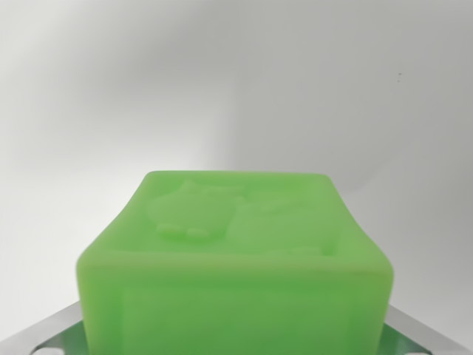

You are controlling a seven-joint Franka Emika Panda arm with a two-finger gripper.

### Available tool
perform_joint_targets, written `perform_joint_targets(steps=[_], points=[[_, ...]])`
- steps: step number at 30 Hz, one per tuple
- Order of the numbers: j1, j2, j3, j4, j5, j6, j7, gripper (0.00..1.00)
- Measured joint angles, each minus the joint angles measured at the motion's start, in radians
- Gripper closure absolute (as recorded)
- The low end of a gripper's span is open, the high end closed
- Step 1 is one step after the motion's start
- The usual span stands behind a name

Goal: Stack cube

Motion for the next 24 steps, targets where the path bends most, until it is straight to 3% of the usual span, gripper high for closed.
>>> perform_joint_targets(steps=[17,24], points=[[0.004,-0.107,-0.007,-0.012,-0.005,-0.09,0.003,1.0],[-0.008,-0.12,-0.007,-0.035,-0.008,-0.091,-0.054,1.0]])
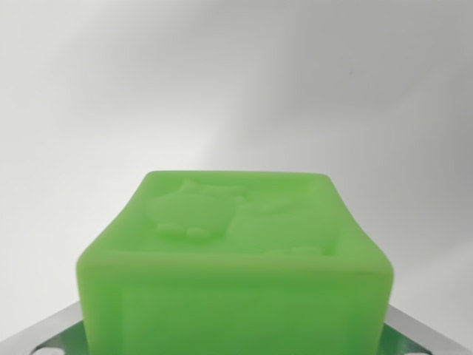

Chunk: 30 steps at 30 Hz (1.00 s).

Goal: Stack cube

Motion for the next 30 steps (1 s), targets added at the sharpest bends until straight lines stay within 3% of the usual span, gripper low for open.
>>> perform_joint_targets(steps=[30], points=[[-0.07,-0.083,0.0,-0.101,-0.006,0.017,-0.321,1.0]])
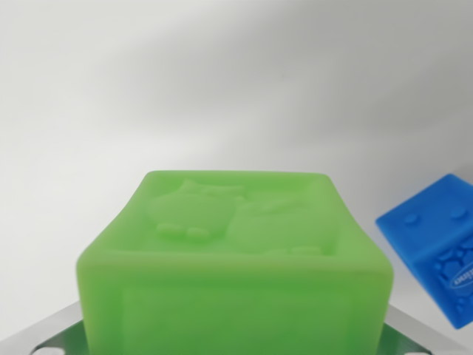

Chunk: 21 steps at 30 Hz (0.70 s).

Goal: Stack cube

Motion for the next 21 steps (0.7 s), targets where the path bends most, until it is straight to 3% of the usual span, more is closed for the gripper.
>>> perform_joint_targets(steps=[21], points=[[-0.053,-0.053,0.0,-0.061,-0.005,0.009,-0.232,1.0]])
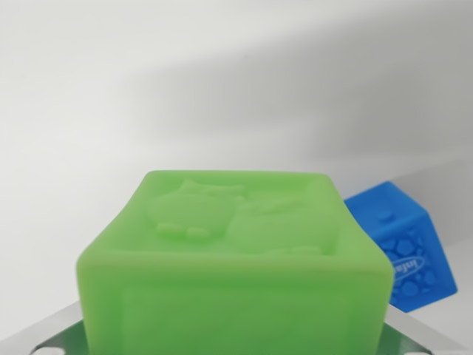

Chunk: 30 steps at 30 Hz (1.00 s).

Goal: Stack cube

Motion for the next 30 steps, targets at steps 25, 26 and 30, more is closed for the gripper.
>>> perform_joint_targets(steps=[25,26,30], points=[[-0.065,-0.063,-0.005,-0.067,-0.004,0.004,-0.292,1.0],[-0.068,-0.065,-0.006,-0.069,-0.004,0.004,-0.304,1.0],[-0.077,-0.071,-0.007,-0.076,-0.004,0.004,-0.346,1.0]])
